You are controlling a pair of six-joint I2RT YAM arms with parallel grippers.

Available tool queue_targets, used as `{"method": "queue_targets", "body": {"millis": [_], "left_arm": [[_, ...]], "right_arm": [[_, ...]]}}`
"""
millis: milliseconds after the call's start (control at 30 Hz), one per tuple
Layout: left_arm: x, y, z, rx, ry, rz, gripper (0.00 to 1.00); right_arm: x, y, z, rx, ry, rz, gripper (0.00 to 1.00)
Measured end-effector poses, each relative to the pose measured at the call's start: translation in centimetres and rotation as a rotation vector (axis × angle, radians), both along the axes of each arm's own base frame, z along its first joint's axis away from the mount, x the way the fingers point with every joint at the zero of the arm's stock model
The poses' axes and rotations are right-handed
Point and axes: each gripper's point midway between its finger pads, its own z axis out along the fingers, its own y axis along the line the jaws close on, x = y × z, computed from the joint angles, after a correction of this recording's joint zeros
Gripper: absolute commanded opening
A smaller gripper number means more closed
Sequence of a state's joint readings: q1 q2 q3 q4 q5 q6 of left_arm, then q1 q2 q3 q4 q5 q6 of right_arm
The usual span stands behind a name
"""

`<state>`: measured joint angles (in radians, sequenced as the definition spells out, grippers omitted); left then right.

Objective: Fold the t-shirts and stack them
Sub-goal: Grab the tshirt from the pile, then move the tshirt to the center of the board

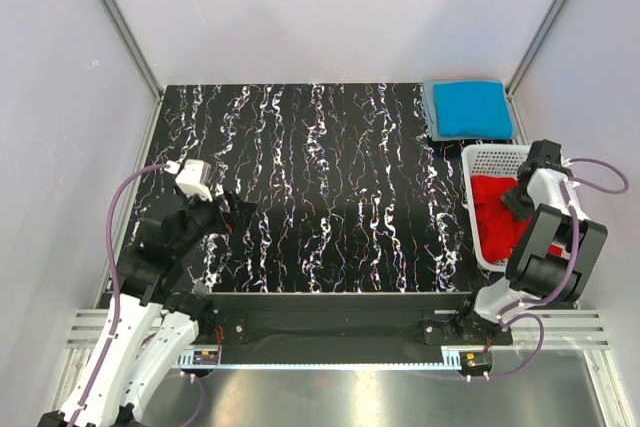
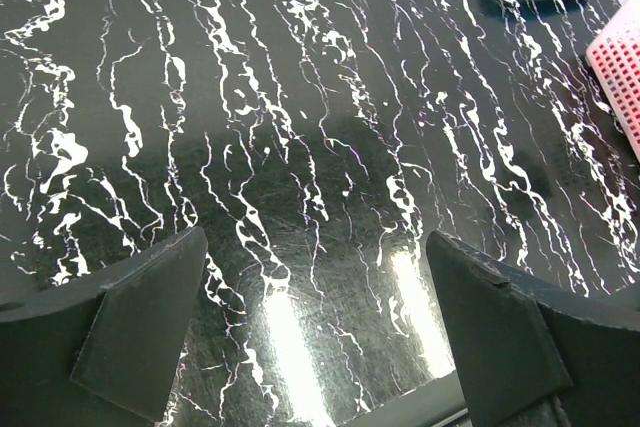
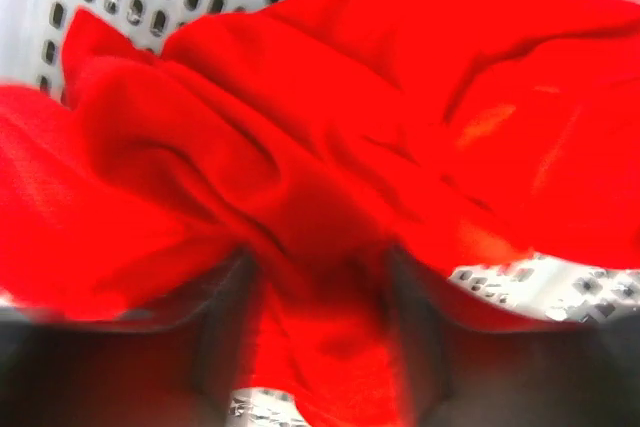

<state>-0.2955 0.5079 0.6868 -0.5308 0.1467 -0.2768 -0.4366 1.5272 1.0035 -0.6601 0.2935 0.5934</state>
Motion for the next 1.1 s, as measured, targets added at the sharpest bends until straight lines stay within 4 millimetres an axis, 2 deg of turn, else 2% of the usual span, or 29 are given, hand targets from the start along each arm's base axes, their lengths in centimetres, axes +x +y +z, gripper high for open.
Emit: {"method": "queue_targets", "body": {"millis": [33,67,100,167,233,267,333,400,433,533,600,667,767,800,867,933,1000,1067,1100], "left_arm": [[0.0,0.1,0.0,0.001,0.000,0.004,0.99],[0.0,0.1,0.0,0.002,0.001,0.007,0.99],[0.1,0.2,0.0,0.003,0.001,0.009,0.99],[0.1,0.2,-0.1,0.005,0.001,0.013,0.99],[0.1,0.3,-0.1,0.006,0.001,0.015,0.99],[0.1,0.3,-0.1,0.006,0.001,0.016,0.99],[0.1,0.4,-0.1,0.008,0.000,0.022,0.99],[0.1,0.5,-0.2,0.012,0.002,0.031,0.99],[0.1,0.7,-0.2,0.014,0.002,0.036,0.99],[0.0,0.9,0.0,0.014,-0.009,0.046,0.99],[-0.1,1.0,0.4,0.012,-0.024,0.052,0.99],[-0.1,1.1,0.6,0.011,-0.034,0.058,0.99],[0.0,1.6,0.6,0.017,-0.040,0.082,0.99],[0.1,1.8,0.6,0.020,-0.041,0.093,0.99],[0.2,2.1,0.6,0.027,-0.044,0.116,0.99],[0.2,2.5,0.5,0.035,-0.040,0.133,0.99],[0.2,2.5,0.3,0.038,-0.034,0.136,0.99],[0.1,2.5,0.2,0.038,-0.025,0.133,0.99],[0.0,2.4,0.1,0.035,-0.019,0.127,0.99]], "right_arm": [[0.2,0.2,-0.3,0.014,0.000,0.013,0.14],[0.5,0.4,-0.3,0.026,-0.003,0.024,0.05],[0.6,0.4,0.0,0.033,-0.007,0.028,0.00],[1.3,0.4,1.6,0.035,-0.023,0.040,0.00],[2.7,0.0,4.9,0.018,-0.082,0.056,0.00],[3.5,0.0,7.1,0.010,-0.124,0.072,0.00],[5.5,0.0,13.3,-0.024,-0.280,0.117,0.00],[6.9,1.1,20.8,-0.055,-0.480,0.185,0.00],[7.0,2.3,25.5,-0.070,-0.608,0.240,0.00],[6.1,7.2,36.1,-0.055,-0.921,0.420,0.00],[5.3,11.4,40.5,0.003,-1.078,0.566,0.00],[4.0,17.1,43.3,0.105,-1.182,0.757,0.00],[2.8,24.3,43.9,0.296,-1.212,0.995,0.02],[2.7,25.7,43.4,0.345,-1.205,1.035,0.05],[2.9,28.5,40.8,0.457,-1.156,1.097,0.25],[3.2,31.1,35.7,0.558,-1.043,1.125,0.38],[3.7,33.1,29.3,0.632,-0.905,1.135,0.46],[3.4,34.4,20.8,0.709,-0.686,1.099,0.52],[3.1,34.4,17.6,0.722,-0.594,1.069,0.57]]}}
